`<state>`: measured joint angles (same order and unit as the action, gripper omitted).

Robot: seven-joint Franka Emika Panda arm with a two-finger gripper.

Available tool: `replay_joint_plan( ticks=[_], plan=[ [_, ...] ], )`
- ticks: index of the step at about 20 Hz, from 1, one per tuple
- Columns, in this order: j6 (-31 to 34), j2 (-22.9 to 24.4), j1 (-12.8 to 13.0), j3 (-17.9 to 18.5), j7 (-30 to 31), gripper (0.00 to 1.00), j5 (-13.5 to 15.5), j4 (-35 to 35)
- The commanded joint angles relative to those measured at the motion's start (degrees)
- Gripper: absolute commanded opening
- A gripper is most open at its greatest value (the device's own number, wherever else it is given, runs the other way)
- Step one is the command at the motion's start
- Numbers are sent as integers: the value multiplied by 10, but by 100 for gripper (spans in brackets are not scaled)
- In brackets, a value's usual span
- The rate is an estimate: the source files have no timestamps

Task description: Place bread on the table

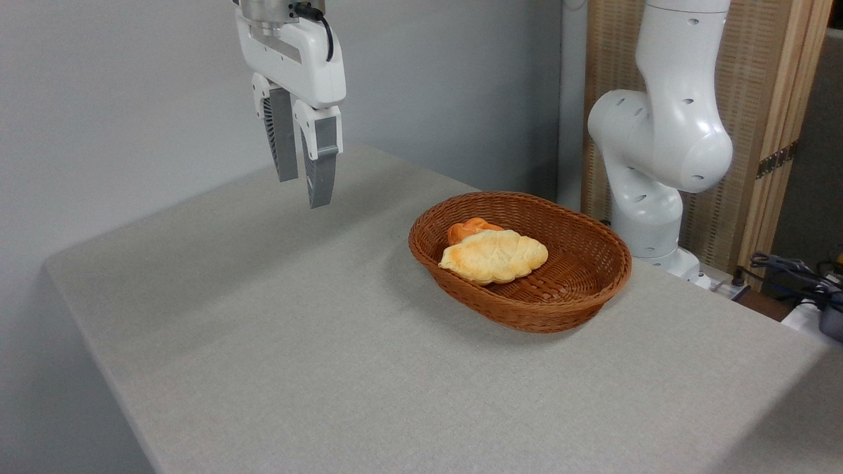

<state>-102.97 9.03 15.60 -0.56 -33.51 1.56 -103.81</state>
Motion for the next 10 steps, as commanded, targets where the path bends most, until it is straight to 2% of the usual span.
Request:
replay_joint_plan(
  ticks=[1, 4, 6, 8, 10],
  plan=[
    [13, 4, 0, 12, 8, 100, 17, 10],
    [14, 3, -5, 14, 9, 100, 23, 25],
    [15, 3, -4, 36, 8, 100, 23, 25],
    [15, 3, -5, 41, 9, 100, 24, 27],
    [15, 3, -6, 52, 9, 100, 45, 29]
  ],
)
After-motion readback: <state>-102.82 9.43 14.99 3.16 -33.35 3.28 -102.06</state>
